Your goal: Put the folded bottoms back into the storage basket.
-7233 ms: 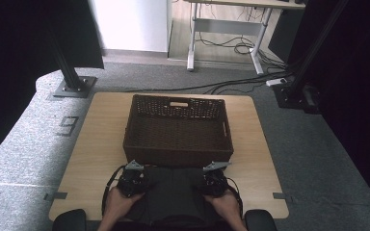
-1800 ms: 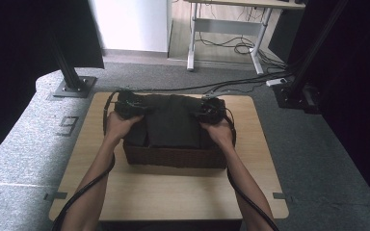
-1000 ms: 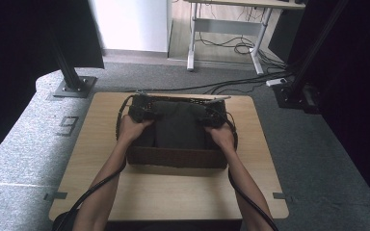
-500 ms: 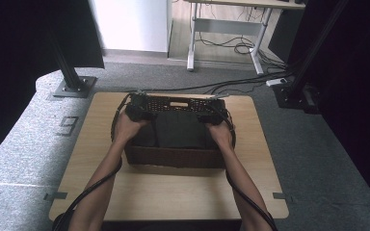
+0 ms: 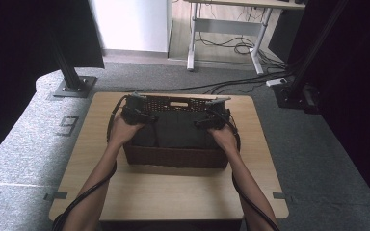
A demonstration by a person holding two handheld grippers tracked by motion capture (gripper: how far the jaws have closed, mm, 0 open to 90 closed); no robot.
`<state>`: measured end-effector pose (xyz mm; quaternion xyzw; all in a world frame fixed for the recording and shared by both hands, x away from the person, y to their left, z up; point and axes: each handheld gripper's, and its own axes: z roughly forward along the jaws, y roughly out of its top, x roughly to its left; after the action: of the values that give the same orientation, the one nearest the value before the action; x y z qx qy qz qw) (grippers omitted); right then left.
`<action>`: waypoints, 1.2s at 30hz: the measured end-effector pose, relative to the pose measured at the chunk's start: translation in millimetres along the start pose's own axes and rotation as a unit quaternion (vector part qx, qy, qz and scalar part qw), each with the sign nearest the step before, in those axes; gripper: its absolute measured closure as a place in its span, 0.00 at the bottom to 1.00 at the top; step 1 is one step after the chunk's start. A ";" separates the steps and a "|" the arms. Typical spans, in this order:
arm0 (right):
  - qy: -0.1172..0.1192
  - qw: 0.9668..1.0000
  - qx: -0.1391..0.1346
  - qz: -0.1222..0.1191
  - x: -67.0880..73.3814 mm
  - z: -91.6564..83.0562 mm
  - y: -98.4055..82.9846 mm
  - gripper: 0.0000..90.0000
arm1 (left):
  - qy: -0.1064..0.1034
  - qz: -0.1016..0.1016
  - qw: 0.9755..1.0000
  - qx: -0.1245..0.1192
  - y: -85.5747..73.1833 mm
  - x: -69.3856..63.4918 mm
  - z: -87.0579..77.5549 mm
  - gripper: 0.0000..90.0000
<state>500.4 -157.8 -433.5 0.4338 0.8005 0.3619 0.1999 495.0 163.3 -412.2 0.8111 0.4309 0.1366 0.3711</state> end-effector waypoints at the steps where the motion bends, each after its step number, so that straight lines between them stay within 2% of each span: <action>1: 0.002 1.000 -0.003 -0.002 0.9 -3.7 -0.7 0.00 | 0.001 0.001 1.000 -0.001 -1.0 -0.5 -2.2 0.14; 5: 0.000 1.000 -0.012 -0.011 3.4 -20.6 -3.9 0.00 | 0.013 0.013 1.000 -0.008 -7.9 -6.2 -13.9 0.11; 10: -0.003 1.000 -0.016 -0.019 6.0 -41.1 -9.5 0.00 | 0.009 0.023 1.000 -0.018 -16.3 -10.9 -26.5 0.06; 14: -0.004 1.000 -0.019 -0.024 6.6 -56.4 -15.3 0.00 | 0.014 0.035 0.999 -0.021 -24.1 -14.0 -36.0 0.00; 19: -0.004 0.999 -0.024 -0.026 7.5 -72.3 -23.5 0.00 | 0.014 0.041 0.999 -0.028 -36.2 -16.9 -50.8 0.00; 30: 0.004 0.999 -0.028 -0.024 11.3 -101.2 -64.0 0.00 | 0.020 0.048 0.998 -0.033 -83.0 -25.1 -80.8 0.00; 36: 0.003 0.999 -0.029 -0.016 12.1 -107.2 -88.0 0.00 | 0.024 0.038 0.998 -0.040 -106.5 -24.0 -87.7 0.00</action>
<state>377.4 -223.0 -429.2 0.4138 0.7973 0.3827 0.2161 369.6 224.2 -426.2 0.8077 0.4029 0.1869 0.3879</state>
